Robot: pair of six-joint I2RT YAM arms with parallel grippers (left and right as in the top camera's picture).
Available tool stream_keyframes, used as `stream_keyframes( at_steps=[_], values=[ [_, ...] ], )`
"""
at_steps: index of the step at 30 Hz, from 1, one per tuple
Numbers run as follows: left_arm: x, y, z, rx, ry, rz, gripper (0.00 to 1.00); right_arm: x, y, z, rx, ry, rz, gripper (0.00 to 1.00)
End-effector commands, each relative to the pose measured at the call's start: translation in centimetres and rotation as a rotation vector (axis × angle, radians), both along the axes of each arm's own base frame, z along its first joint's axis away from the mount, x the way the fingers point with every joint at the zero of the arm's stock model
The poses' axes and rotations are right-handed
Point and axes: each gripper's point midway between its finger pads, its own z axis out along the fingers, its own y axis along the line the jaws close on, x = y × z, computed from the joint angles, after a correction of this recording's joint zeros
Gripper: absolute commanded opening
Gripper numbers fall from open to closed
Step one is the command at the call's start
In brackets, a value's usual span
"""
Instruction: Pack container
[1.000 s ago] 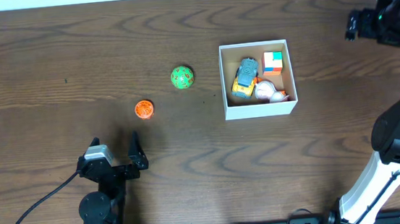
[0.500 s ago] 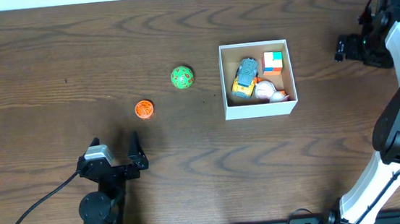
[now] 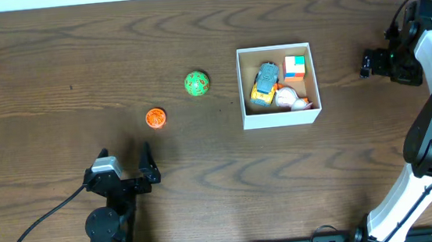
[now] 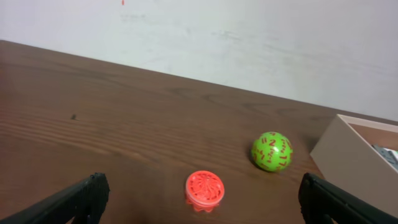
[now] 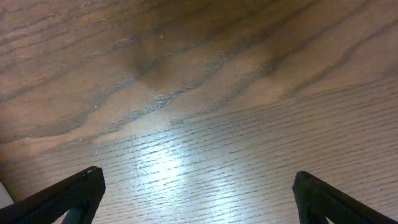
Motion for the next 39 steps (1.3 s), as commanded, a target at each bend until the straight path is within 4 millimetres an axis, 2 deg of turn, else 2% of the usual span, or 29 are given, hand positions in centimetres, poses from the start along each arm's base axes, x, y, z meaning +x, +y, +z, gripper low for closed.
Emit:
stream_keyframes(
  at_steps=[1, 3, 5, 8, 11, 15, 19, 24, 27, 32, 33, 36, 39],
  values=[
    [-0.2, -2.2, -0.7, -0.033, 0.014, -0.13, 0.98, -0.3, -0.2, -0.2, -0.001, 0.006, -0.019, 0.99],
    [-0.7, -4.0, -0.2, -0.022, 0.006, -0.235, 0.98, -0.3, -0.2, -0.2, -0.001, 0.006, -0.019, 0.99],
    [-1.2, -4.9, -0.2, -0.02, 0.034, -0.292, 0.98, -0.3, -0.2, -0.2, -0.001, 0.006, -0.019, 0.99],
    [-1.8, -4.9, 0.0, -0.012, 0.12, -0.3, 0.98, -0.3, -0.2, -0.2, -0.001, 0.006, -0.019, 0.99],
    [-1.9, -3.8, 2.3, 0.008, 0.193, -0.232, 0.98, -0.3, -0.2, -0.2, -0.001, 0.007, -0.019, 0.99],
    [-1.4, -3.7, 6.6, 0.05, 0.336, -0.244, 0.98, -0.3, -0.2, -0.2, -0.001, 0.006, -0.019, 0.99],
    [0.5, -4.2, 9.2, 0.031, 0.474, -0.267, 0.98, -0.3, -0.2, -0.2, -0.001, 0.007, -0.019, 0.99],
    [3.0, -6.1, 9.1, 0.046, 0.532, -0.391, 0.98, -0.3, -0.2, -0.2, -0.001, 0.006, -0.019, 0.99],
    [4.2, -5.7, 9.4, 0.082, 0.603, -0.34, 0.98, -0.3, -0.2, -0.2, -0.001, 0.006, -0.019, 0.99],
    [6.1, -5.4, 11.1, 0.205, 0.806, -0.243, 0.98, -0.3, -0.2, -0.2, -0.001, 0.006, -0.019, 0.99],
    [6.6, -5.7, 11.4, 0.228, 0.834, -0.242, 0.98, -0.3, -0.2, -0.2, -0.001, 0.006, -0.019, 0.99],
    [8.9, -8.6, 12.3, 0.244, 0.839, -0.312, 0.98, -0.3, -0.2, -0.2, -0.001, 0.006, -0.019, 0.99],
    [10.9, -10.2, 11.4, 0.252, 0.826, -0.336, 0.98, -0.3, -0.2, -0.2, -0.001, 0.007, -0.019, 0.99]
  ],
)
